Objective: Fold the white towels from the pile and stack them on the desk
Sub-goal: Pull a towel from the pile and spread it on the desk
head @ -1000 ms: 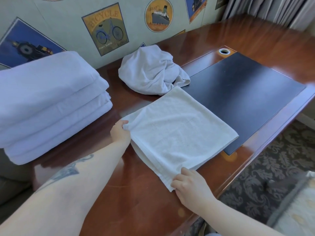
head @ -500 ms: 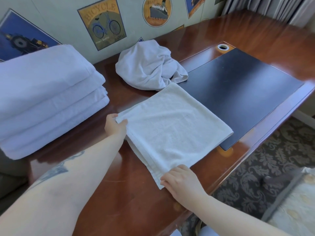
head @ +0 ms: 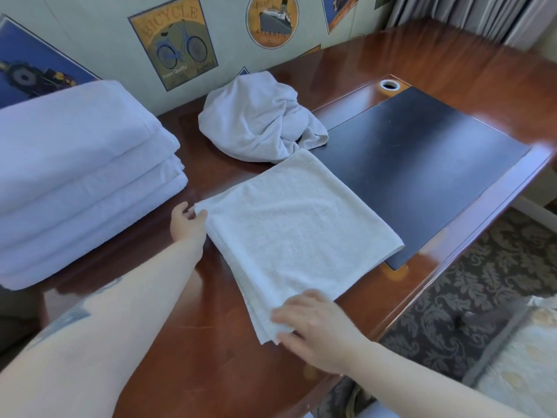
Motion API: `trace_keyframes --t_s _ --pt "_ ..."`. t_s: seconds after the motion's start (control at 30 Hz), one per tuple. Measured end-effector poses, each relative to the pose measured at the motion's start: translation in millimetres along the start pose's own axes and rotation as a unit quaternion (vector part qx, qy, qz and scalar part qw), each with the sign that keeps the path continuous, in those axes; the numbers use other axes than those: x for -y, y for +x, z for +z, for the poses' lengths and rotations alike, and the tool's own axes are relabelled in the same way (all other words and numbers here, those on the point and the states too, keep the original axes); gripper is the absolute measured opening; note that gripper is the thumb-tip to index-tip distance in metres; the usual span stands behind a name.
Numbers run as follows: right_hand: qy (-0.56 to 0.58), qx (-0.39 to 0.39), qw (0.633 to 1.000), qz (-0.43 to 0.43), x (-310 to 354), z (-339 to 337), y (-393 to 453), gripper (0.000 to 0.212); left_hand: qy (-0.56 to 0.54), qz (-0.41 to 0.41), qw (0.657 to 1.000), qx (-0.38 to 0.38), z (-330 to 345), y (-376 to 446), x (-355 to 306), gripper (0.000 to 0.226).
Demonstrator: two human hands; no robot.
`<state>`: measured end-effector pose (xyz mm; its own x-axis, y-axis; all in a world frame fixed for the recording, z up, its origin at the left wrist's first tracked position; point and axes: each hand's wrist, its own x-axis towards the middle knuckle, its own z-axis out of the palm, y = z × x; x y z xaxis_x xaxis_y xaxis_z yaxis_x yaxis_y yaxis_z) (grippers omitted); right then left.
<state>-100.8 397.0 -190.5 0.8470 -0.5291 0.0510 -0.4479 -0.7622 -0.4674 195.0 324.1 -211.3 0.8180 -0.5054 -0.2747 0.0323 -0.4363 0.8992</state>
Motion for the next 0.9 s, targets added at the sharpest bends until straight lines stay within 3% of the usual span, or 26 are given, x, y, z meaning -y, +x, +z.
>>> trace_keyframes --t_s 0.1,0.17,0.23,0.4,0.47,0.53,0.6,0.7,0.9 --pt "0.05 -0.189 0.957 0.216 -47.2 -21.1 -8.9 0.021 0.003 -0.039 0.999 -0.031 -11.3 -33.0 12.7 0.037" --pt "0.03 -0.198 0.911 0.362 -87.8 -40.3 -6.5 0.026 0.05 -0.03 0.998 0.005 -16.7 -66.4 30.8 0.022" --pt "-0.015 -0.158 0.9 0.407 -124.5 -55.0 1.3 0.031 0.06 -0.028 0.997 0.048 -16.3 -92.2 42.6 0.018" --pt "-0.084 -0.027 0.955 0.283 -161.7 -59.6 24.3 0.033 0.102 -0.081 0.989 0.063 -7.5 -134.0 37.7 0.023" --pt "-0.061 -0.036 0.954 0.293 -167.9 -60.0 23.2 0.032 0.118 -0.114 0.983 0.081 -6.7 -154.2 36.7 0.03" --pt "0.005 -0.093 0.941 0.325 -177.3 -65.6 10.6 0.032 0.126 -0.135 0.98 0.071 -5.3 -174.7 41.3 0.028" --pt "0.083 -0.12 0.935 0.324 -188.6 -73.4 -8.9 0.042 0.123 -0.142 0.982 0.034 -1.6 -190.9 47.2 0.02" --pt "0.122 -0.056 0.958 0.254 -205.9 -77.0 -36.7 0.059 0.131 -0.131 0.982 -0.046 11.8 -206.6 52.3 0.019" --pt "0.159 -0.021 0.962 0.22 -226.7 -82.7 -27.0 0.052 0.138 -0.109 0.966 -0.189 48.1 -221.0 46.9 0.021"
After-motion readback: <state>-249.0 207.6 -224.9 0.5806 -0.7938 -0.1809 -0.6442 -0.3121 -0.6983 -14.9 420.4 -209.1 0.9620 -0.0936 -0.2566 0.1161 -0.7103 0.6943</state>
